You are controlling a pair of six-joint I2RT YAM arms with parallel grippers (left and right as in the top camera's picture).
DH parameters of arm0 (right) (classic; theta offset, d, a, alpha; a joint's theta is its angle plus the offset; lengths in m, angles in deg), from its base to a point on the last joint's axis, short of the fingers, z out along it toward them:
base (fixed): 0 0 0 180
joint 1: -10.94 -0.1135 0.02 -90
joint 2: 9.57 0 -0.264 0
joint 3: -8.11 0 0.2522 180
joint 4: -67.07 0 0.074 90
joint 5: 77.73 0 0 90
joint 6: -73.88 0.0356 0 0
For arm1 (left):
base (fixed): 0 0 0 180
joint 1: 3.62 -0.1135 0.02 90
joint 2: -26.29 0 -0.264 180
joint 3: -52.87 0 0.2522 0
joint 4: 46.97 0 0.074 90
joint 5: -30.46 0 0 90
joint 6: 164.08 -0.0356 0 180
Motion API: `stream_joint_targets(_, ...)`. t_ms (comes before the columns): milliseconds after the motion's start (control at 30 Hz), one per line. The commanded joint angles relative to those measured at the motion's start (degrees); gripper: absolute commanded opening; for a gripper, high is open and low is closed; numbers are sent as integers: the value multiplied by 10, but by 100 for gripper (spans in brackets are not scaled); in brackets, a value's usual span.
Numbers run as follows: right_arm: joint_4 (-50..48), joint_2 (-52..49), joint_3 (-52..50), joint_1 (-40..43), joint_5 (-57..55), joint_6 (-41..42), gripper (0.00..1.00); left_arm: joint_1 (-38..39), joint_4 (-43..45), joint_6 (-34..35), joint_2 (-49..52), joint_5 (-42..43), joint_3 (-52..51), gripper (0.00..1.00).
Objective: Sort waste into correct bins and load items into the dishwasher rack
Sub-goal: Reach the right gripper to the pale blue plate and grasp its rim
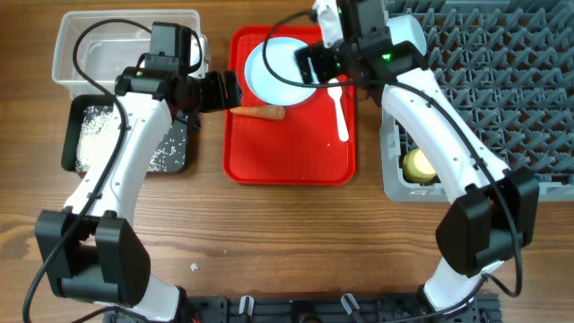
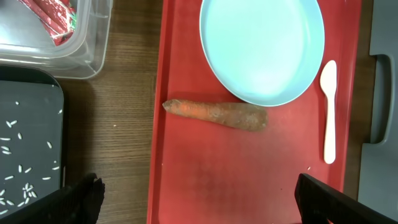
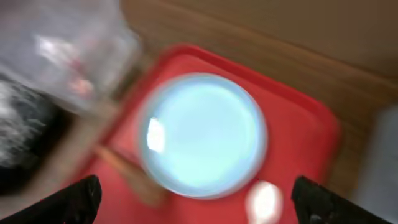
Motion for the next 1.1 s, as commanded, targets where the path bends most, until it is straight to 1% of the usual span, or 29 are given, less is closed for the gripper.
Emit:
stream_joint_targets(0,-21,1,6,0,77,148,95,-3,2,-1,1,-2,0,100)
stream_joint_targets(33,-21,-7,6,0,63,171,93,-3,2,-1,1,-2,0,100)
stream_joint_targets(100,-18,-26,6,0,36,218,85,-3,2,-1,1,-2,0,100)
stream_joint_targets(200,-12,-64,6,-1,20,290,76,-3,2,-1,1,-2,0,100)
stream_joint_targets(300,-12,-115,6,-1,20,380,73,-3,2,-1,1,-2,0,100)
stream_joint_targets(367,-9,-142,6,-1,20,409,70,-3,2,-1,1,-2,0,100)
stream_joint_targets(433,-6,-166,6,0,20,427,68,-3,2,-1,1,-2,0,100)
stream_joint_targets(467,-5,-174,6,-1,20,433,63,-3,2,-1,1,-2,0,100)
stream_joint_targets(500,-2,-179,6,-1,20,438,61,-3,2,-1,1,-2,0,100)
stream_joint_targets(600,1,-188,6,-1,18,439,50,-3,2,-1,1,-2,0,100)
stream_joint_targets(800,15,-195,6,-1,-29,456,34,-3,2,-1,1,-2,0,100)
stream_joint_targets(933,35,-206,6,-1,-31,454,31,-3,2,-1,1,-2,0,100)
stream_joint_targets(1067,46,-216,6,-1,-50,454,32,-3,2,-1,1,-2,0,100)
